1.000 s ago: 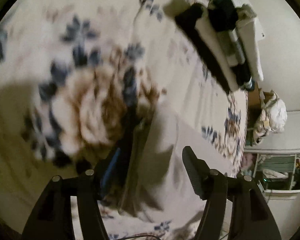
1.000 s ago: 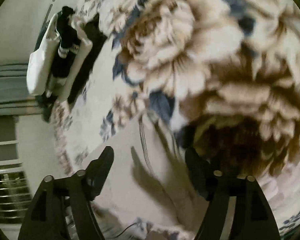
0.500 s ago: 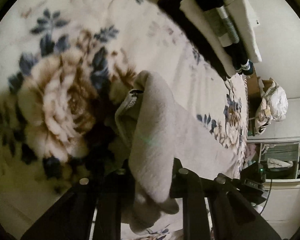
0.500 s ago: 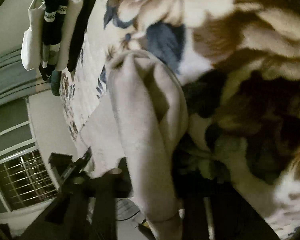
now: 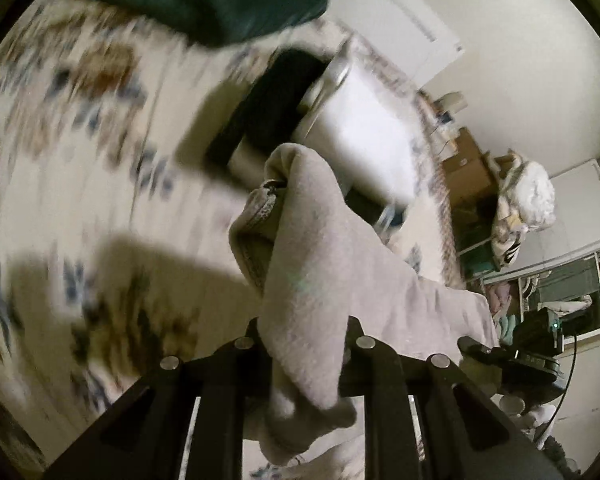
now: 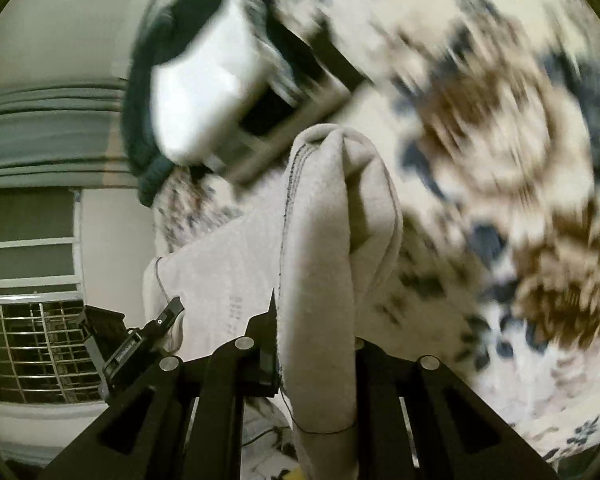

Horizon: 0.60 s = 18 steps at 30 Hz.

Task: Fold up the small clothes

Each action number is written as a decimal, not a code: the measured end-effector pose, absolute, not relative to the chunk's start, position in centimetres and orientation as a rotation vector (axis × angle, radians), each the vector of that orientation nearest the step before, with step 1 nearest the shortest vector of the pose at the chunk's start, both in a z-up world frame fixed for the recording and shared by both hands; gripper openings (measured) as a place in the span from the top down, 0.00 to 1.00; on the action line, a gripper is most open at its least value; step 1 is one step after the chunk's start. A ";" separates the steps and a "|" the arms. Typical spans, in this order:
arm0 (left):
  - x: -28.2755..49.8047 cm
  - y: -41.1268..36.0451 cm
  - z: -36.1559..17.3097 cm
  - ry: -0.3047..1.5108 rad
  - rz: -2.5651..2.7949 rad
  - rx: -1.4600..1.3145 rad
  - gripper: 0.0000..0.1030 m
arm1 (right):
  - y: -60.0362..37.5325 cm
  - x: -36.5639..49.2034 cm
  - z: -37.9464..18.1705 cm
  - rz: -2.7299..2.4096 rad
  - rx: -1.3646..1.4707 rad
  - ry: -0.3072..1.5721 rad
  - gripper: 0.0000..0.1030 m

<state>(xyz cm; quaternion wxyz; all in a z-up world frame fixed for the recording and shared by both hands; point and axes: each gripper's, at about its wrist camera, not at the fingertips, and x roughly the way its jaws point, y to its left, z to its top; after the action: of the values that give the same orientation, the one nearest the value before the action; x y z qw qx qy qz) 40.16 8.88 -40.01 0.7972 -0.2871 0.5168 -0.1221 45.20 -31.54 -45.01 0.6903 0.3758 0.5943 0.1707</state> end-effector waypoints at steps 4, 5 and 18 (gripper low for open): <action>47.1 8.7 -34.8 1.029 -0.272 -0.558 0.86 | -31.3 51.2 -39.2 0.404 0.793 1.232 0.87; 49.0 8.6 -33.7 1.010 -0.269 -0.537 0.86 | -31.0 53.3 -38.0 0.403 0.779 1.209 0.87; 64.2 7.4 -36.4 1.028 -0.137 -0.290 0.84 | -26.0 73.0 -41.4 0.323 0.628 1.250 0.87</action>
<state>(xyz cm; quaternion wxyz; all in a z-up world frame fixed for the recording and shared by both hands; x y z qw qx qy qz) 64.16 7.35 -36.36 0.8584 -0.1381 0.4897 -0.0652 72.97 -25.96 -41.43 0.7531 0.2879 0.5728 0.1479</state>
